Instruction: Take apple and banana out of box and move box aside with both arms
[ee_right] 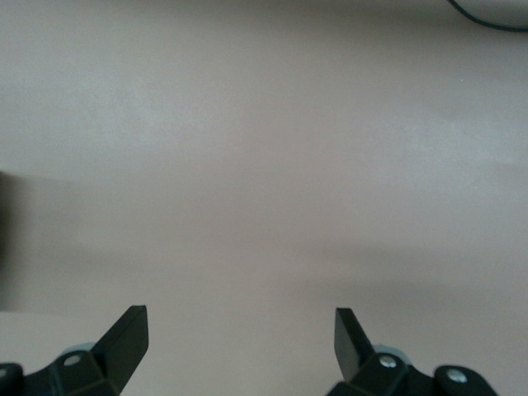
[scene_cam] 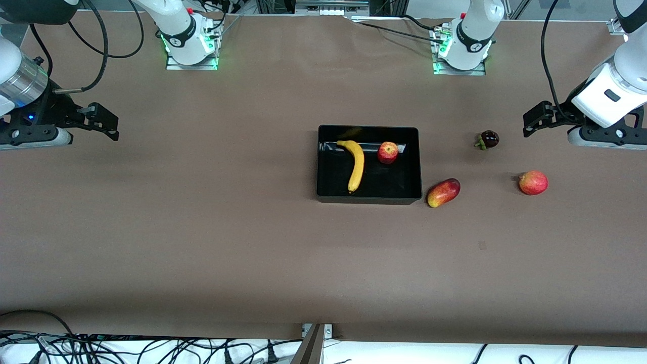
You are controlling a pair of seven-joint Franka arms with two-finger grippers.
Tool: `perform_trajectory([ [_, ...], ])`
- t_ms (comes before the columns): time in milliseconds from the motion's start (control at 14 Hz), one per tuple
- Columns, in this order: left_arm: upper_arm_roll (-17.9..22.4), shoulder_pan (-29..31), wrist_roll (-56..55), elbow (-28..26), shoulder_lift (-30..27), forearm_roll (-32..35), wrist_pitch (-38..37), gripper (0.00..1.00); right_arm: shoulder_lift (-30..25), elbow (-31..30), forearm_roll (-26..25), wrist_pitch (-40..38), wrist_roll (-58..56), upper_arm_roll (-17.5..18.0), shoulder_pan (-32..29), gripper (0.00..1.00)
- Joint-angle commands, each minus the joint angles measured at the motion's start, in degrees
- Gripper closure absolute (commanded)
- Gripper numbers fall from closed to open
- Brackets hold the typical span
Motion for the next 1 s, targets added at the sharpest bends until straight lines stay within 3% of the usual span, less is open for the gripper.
perform_trajectory([
  [0,-0.01,-0.21,0.01,2.52,1.13,1.11,-1.66,0.0,0.35,0.96,-0.67,-0.19,0.53,0.23,-0.21,0.0],
  [500,-0.01,-0.3,-0.42,2.61,1.4,1.11,-2.45,0.0,0.35,0.96,-0.67,-0.28,0.53,0.23,-0.21,0.0],
  [857,-1.85,-0.47,-0.25,2.26,1.92,0.84,-11.3,0.0,0.35,0.96,-0.67,-0.28,0.53,0.23,-0.21,0.0],
  [929,-3.77,-0.47,-0.25,1.74,2.62,0.58,-13.94,0.0,0.35,0.96,-0.67,-0.28,0.53,0.23,-0.21,0.0],
])
